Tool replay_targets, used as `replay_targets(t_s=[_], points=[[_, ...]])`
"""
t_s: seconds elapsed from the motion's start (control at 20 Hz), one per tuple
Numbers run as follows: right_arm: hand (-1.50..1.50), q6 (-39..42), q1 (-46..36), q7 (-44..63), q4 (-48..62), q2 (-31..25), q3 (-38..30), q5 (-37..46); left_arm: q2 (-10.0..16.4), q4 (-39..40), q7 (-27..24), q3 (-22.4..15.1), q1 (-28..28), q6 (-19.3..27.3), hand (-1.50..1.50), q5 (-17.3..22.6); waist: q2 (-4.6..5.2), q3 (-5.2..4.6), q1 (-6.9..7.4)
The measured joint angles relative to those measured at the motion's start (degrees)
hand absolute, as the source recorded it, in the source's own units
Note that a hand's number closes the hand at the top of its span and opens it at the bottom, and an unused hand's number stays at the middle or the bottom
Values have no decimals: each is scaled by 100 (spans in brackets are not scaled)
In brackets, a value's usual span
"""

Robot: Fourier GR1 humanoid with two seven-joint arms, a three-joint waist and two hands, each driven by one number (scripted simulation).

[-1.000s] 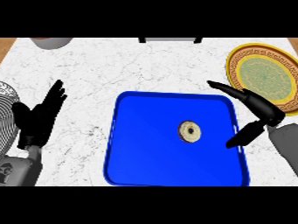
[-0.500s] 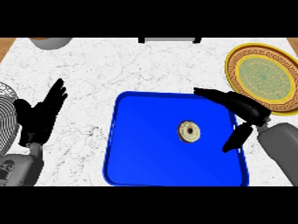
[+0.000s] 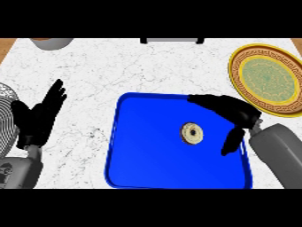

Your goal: Pick the cupcake from the tray and place it in the plate

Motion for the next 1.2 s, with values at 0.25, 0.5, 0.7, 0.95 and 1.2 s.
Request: replay_targets(t_s=[0.25,0.5,0.7,0.95,1.2], points=[[-150,319,-94,370,-7,368,-66,388,-60,113,-84,153,3,-99,0,-112,0,-1,-2],[-150,366,-80,481,56,665,-167,828,-74,25,35,292,2,-284,0,-133,2,1,1],[-150,374,-199,514,280,952,-236,1187,-183,123,-47,351,-29,-303,0,-261,3,0,4],[-150,343,-286,381,589,1165,-310,1642,-252,-97,67,419,106,-372,0,-333,2,1,7],[150,441,-367,22,906,1288,-158,2001,-286,-71,47,488,88,-420,0,-413,-2,-3,9]])
